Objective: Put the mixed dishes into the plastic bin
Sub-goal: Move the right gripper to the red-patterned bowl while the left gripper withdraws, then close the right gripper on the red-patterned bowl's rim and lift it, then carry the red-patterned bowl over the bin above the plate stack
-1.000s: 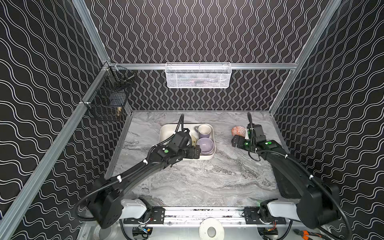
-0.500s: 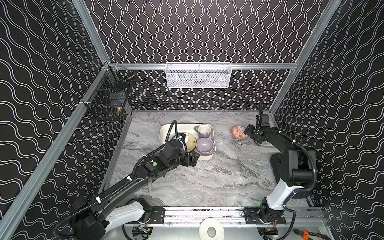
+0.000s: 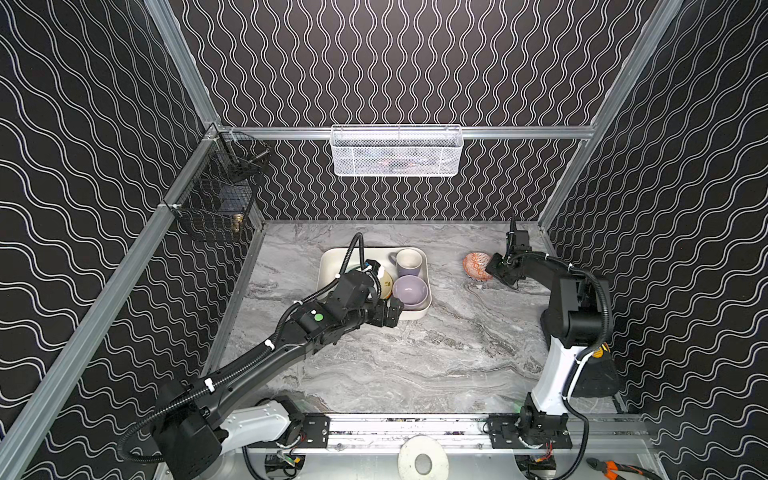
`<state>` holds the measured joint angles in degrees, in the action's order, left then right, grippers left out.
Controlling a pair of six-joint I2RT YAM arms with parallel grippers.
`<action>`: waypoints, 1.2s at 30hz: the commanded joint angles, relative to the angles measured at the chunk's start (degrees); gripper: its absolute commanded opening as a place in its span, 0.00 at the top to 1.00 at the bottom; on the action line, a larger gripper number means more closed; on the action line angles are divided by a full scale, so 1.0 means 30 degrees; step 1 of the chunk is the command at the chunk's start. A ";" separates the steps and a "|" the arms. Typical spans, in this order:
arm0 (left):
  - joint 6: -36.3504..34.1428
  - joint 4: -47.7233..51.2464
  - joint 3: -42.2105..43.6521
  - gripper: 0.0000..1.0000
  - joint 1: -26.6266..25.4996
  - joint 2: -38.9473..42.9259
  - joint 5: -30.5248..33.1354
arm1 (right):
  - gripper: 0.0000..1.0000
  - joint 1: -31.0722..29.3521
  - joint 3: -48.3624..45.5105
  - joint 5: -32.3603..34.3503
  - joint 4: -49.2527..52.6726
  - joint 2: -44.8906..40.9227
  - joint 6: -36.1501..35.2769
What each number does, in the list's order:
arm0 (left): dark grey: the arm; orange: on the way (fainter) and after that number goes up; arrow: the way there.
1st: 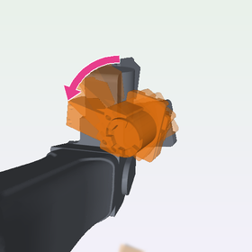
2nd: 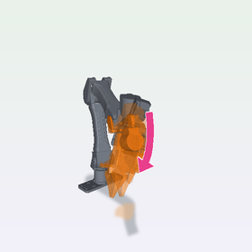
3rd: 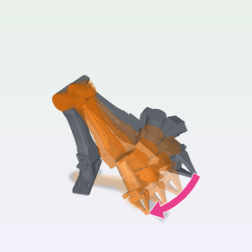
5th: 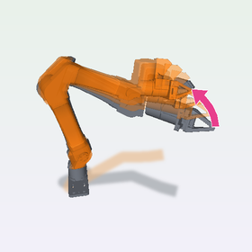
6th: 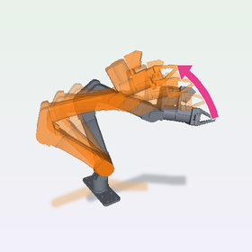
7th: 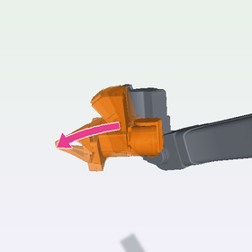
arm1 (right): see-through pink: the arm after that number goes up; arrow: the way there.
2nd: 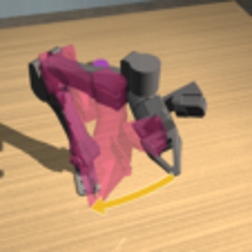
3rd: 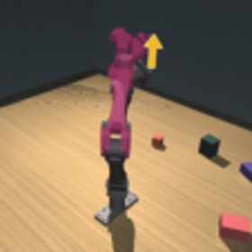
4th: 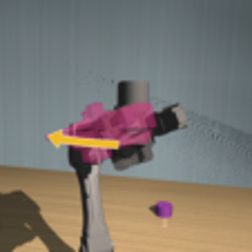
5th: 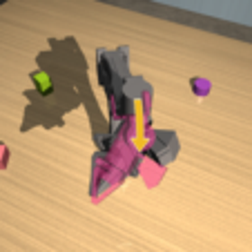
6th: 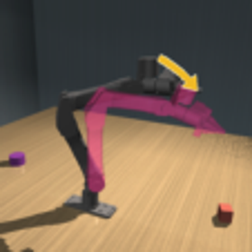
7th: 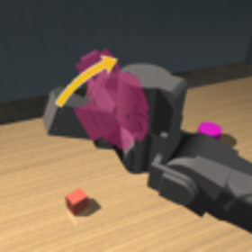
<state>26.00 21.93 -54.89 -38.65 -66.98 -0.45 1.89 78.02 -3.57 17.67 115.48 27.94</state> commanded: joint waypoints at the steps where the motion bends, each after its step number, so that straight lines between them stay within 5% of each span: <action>1: -0.0375 0.0181 -0.0216 0.01 -0.0008 -0.0101 0.0127 | 0.68 -0.0013 0.0127 -0.0078 -0.0090 -0.0020 -0.0044; 6: -0.0287 0.0377 -0.0302 0.01 -0.0006 -0.0198 0.0511 | 0.84 -0.0010 0.0064 0.0173 0.0220 -0.0521 -0.0279; 21: -0.0066 0.1669 -0.0301 0.01 -0.0006 0.1102 0.2491 | 0.90 -0.0620 -0.0827 0.0514 0.1752 -0.4810 -0.0894; 30: 0.1051 0.3744 0.0079 0.01 0.0096 0.2053 0.5124 | 0.89 -0.5426 0.1052 0.1536 0.3745 -0.6459 -0.1259; 36: 0.1875 0.4495 0.1155 0.01 0.1521 0.3134 0.4194 | 0.89 -0.9576 0.4401 0.1516 0.4516 -0.4007 -0.1236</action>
<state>29.65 33.19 -52.38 -35.57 -59.11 12.16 -23.66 87.96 0.75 29.89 101.06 24.40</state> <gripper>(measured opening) 0.987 0.116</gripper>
